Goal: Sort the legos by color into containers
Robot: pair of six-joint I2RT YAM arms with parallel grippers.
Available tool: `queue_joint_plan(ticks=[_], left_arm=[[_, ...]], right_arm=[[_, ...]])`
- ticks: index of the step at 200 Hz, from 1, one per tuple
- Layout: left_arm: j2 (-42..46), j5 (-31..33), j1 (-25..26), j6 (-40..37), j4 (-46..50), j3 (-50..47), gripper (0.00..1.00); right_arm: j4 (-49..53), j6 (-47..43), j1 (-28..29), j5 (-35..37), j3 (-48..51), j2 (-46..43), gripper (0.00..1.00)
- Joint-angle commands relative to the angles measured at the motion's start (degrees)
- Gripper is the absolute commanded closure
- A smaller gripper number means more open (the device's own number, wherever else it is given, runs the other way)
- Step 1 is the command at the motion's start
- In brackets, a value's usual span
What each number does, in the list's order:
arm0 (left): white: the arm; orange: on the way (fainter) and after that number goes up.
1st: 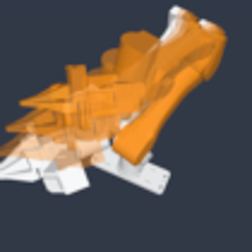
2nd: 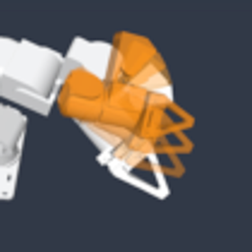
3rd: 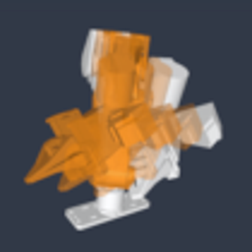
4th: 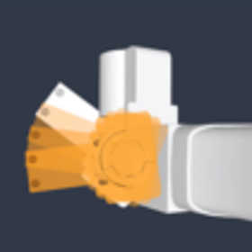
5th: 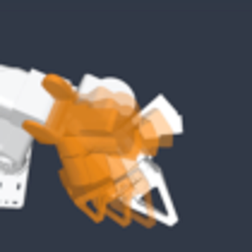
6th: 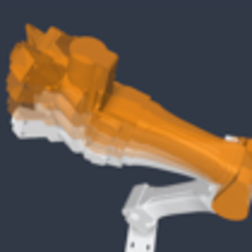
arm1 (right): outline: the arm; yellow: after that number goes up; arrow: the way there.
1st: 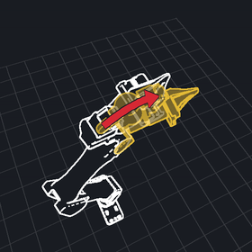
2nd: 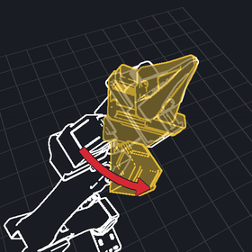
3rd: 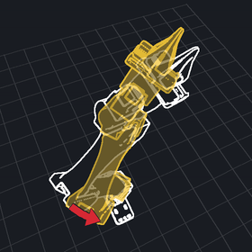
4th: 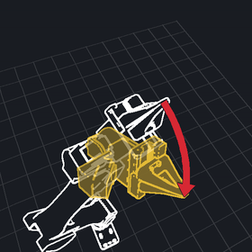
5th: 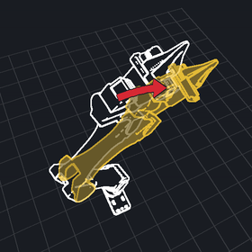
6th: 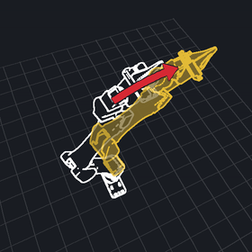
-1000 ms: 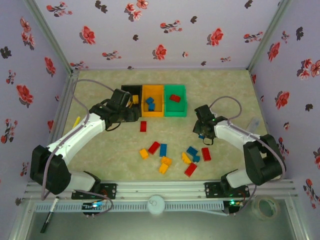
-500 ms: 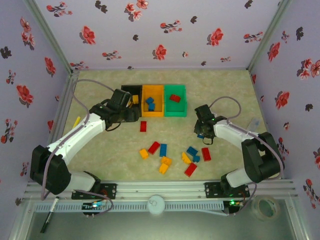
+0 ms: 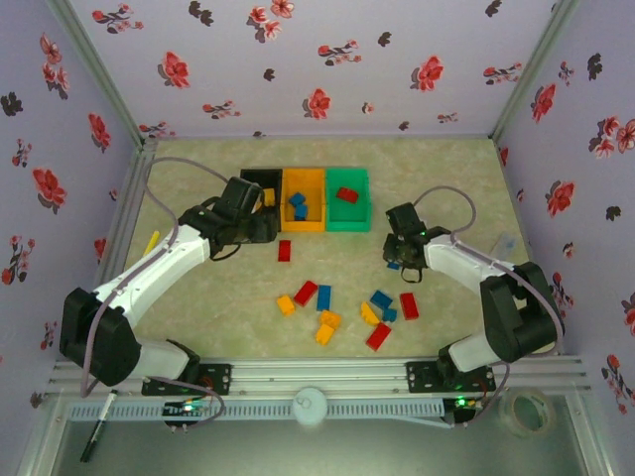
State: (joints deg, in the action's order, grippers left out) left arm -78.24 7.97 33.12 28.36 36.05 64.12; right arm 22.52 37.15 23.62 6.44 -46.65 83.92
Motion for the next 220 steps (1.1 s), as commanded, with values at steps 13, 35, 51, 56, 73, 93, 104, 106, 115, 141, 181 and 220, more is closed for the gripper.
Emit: queue_joint_plan(ticks=[13,35,51,56,73,93,104,106,115,141,181,220], left_arm=[[1.1,1.3,0.6,-0.3,1.4,2.0,0.36],[1.3,1.6,0.8,-0.1,1.8,1.9,0.36],[1.7,1.6,0.9,0.1,1.9,1.8,0.36],[1.7,1.6,1.0,0.1,2.0,1.8,0.36],[2.1,2.2,1.2,0.0,3.1,2.0,0.36],[3.0,3.3,1.2,-0.1,4.9,2.3,0.36],[3.9,3.5,1.3,0.0,5.3,2.1,0.36],[4.1,3.5,1.3,0.1,5.3,2.0,0.36],[4.8,3.5,1.2,0.2,5.4,1.7,0.36],[5.8,3.8,1.3,0.5,6.4,1.3,0.36],[7.4,4.6,1.2,0.6,8.0,1.2,0.36],[7.8,4.6,1.3,1.6,7.9,-0.1,0.35]], right_arm=[[0.6,-3.5,1.5,-0.9,-7.4,1.6,0.76],[0.3,-4.3,3.2,-1.2,-12.3,3.7,0.75],[-0.1,-4.9,4.8,-1.7,-16.9,6.2,0.75],[-0.3,-5.1,5.4,-1.9,-18.5,7.0,0.75],[-0.7,-5.8,7.5,-2.1,-24.0,10.5,0.75],[-0.8,-6.7,9.5,-2.7,-31.2,15.3,0.75],[-1.0,-7.2,10.6,-2.8,-34.8,18.0,0.75],[-1.1,-7.3,10.8,-2.7,-35.5,18.5,0.75],[-1.8,-7.7,11.7,-2.2,-38.0,20.5,0.74],[-2.2,-8.2,12.7,-2.7,-46.1,27.6,0.73],[-0.7,-9.3,12.8,-4.2,-57.7,37.5,0.64],[3.4,-11.4,13.0,-5.4,-63.7,40.9,0.40]])
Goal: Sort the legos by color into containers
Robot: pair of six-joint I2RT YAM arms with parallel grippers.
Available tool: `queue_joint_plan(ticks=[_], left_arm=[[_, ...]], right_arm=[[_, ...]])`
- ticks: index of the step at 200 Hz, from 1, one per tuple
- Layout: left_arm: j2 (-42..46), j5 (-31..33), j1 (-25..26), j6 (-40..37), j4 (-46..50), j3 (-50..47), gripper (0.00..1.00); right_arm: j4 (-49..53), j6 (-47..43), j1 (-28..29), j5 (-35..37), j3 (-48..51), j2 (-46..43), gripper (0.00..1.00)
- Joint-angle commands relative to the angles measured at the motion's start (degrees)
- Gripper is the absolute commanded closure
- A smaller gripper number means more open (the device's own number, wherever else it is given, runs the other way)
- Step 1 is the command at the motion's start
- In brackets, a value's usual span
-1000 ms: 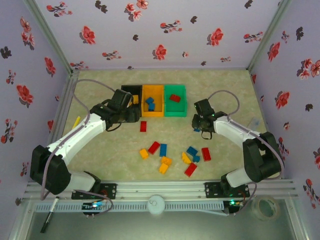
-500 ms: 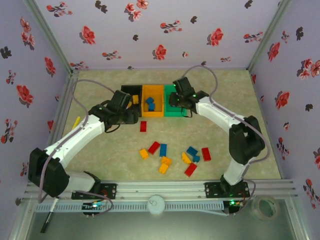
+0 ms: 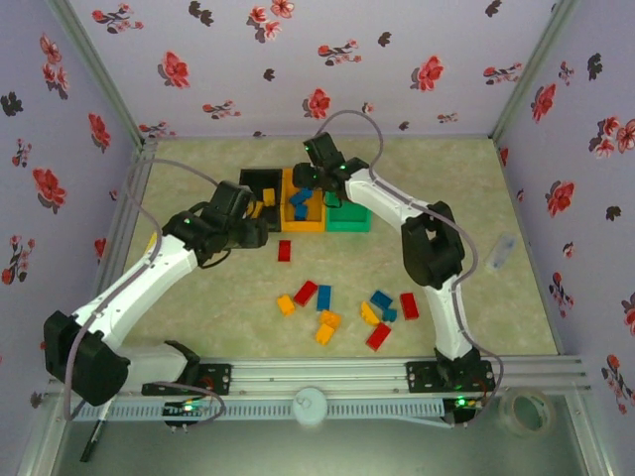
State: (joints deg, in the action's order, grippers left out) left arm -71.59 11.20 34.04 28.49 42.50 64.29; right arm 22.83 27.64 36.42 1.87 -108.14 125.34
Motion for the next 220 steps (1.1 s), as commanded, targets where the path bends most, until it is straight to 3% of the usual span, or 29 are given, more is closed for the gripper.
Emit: queue_joint_plan(ticks=[1,119,220], left_arm=[[1.2,1.4,0.4,1.5,1.4,-0.2,0.35],[-2.5,1.4,2.5,4.7,-4.6,-4.5,0.35],[-14.1,3.2,6.3,9.9,-13.7,-6.8,0.35]], right_arm=[[3.0,-1.9,0.3,-0.8,-2.1,-0.6,0.40],[-3.4,-3.0,1.2,0.8,26.1,-26.2,0.38],[-1.2,-5.0,1.1,4.5,37.5,-41.4,0.34]])
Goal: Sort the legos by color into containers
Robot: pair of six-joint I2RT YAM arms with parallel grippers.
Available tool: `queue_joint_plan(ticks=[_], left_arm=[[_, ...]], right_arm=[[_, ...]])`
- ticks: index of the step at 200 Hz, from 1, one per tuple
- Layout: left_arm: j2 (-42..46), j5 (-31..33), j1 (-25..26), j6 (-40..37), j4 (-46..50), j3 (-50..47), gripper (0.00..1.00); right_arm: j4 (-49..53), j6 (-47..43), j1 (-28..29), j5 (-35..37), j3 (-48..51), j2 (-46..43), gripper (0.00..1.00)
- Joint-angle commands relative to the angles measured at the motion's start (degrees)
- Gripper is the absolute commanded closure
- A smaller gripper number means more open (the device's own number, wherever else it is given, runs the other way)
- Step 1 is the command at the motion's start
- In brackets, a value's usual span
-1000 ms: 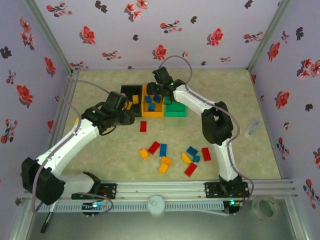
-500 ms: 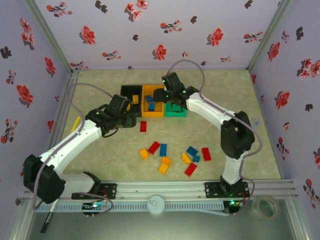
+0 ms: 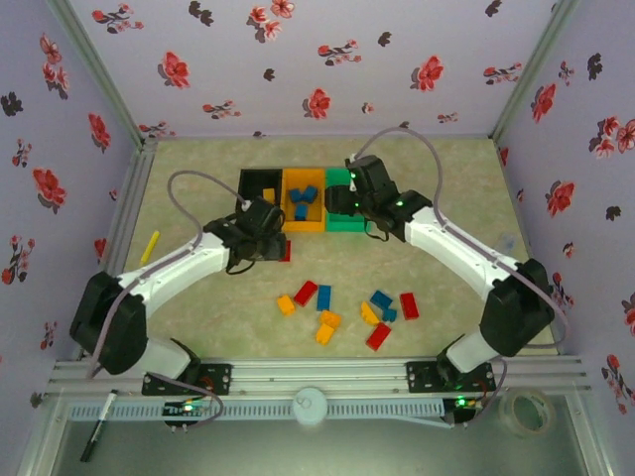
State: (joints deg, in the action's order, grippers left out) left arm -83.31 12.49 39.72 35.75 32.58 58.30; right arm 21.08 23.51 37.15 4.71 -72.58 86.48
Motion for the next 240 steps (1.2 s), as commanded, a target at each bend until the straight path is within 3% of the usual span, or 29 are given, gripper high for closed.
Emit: queue_joint_plan(ticks=[1,136,240], left_arm=[[-2.5,1.9,0.6,2.7,-3.9,-0.8,0.35],[-16.1,5.3,2.5,2.8,-20.5,-3.7,0.38],[-20.6,7.9,3.5,2.5,-20.3,-1.3,0.55]], right_arm=[[0.5,-0.9,0.4,1.6,2.0,-2.5,0.34],[2.8,-2.6,0.4,2.5,4.9,-5.2,0.34],[3.1,-2.9,0.4,2.8,5.0,-5.4,0.34]])
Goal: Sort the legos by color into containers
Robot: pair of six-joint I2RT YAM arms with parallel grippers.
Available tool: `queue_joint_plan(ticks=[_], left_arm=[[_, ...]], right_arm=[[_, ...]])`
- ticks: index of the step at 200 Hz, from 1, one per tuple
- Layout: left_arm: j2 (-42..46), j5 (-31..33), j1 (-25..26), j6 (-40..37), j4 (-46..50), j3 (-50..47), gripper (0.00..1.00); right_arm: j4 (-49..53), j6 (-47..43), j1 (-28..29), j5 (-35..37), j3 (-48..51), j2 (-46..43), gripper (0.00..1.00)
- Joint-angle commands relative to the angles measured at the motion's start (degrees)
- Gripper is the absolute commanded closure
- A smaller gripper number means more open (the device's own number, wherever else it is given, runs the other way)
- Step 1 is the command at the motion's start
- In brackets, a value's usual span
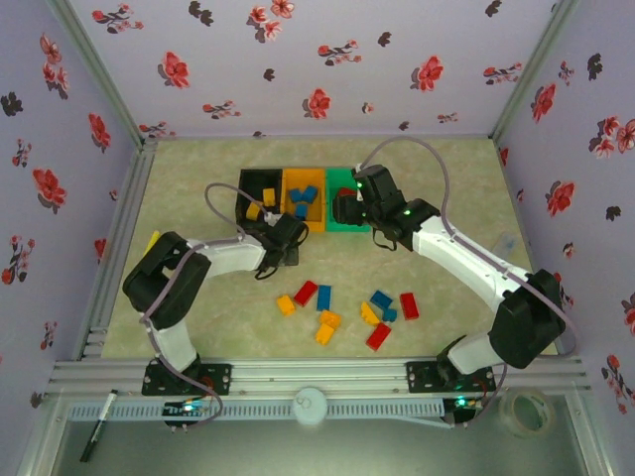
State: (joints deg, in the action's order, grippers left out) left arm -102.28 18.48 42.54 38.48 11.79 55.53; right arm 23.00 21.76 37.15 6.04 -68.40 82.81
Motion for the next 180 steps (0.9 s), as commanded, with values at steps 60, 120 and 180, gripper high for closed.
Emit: queue_joint_plan(ticks=[60,120,180], left_arm=[[-1.5,3.9,1.9,-0.8,2.8,3.0,0.70],[0.6,5.2,3.6,-1.9,8.2,6.9,0.74],[3.8,5.5,4.7,-3.4,13.7,12.1,0.76]], right_arm=[[1.3,-1.2,0.4,1.8,1.2,-2.2,0.35],[0.7,-1.0,0.3,3.8,2.7,-3.7,0.35],[0.4,-0.6,-0.2,4.0,3.0,-4.0,0.36]])
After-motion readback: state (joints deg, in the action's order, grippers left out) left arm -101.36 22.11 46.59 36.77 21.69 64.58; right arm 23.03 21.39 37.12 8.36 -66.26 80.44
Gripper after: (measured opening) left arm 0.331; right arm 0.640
